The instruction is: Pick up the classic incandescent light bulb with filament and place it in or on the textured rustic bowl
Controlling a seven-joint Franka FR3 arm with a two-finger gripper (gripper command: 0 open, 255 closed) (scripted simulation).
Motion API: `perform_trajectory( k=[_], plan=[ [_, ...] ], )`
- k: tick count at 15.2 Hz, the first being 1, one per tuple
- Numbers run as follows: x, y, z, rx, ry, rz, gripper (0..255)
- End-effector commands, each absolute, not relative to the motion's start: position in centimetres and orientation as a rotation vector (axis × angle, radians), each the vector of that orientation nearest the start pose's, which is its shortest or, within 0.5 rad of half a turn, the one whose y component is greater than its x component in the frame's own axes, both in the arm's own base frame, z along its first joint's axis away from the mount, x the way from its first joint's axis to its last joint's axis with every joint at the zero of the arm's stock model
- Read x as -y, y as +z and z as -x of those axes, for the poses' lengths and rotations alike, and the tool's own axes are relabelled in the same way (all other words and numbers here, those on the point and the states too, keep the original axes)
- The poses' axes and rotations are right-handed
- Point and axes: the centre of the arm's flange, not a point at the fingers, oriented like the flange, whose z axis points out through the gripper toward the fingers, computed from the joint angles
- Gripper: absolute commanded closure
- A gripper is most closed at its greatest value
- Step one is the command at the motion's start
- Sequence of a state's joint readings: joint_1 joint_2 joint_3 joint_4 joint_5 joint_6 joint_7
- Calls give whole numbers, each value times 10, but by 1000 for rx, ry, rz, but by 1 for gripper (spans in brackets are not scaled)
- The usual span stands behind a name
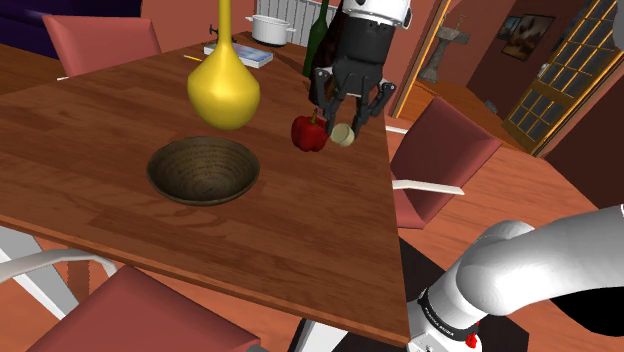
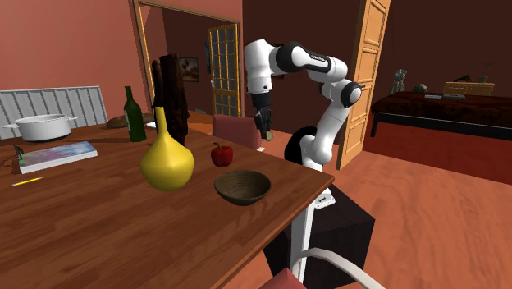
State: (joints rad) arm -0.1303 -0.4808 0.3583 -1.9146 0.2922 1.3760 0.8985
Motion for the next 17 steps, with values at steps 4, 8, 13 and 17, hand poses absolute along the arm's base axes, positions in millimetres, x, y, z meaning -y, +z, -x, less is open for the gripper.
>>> perform_trajectory(
  k=[4, 8, 13, 17],
  plan=[
    [-198, 663, -400, -1011, 215, 2900, 255],
    [-235, 662, -437, -1011, 215, 2900, 255],
    [-282, 661, -483, -1011, 215, 2900, 255],
    [-307, 656, -507, -1011, 215, 2900, 255]
  ],
)
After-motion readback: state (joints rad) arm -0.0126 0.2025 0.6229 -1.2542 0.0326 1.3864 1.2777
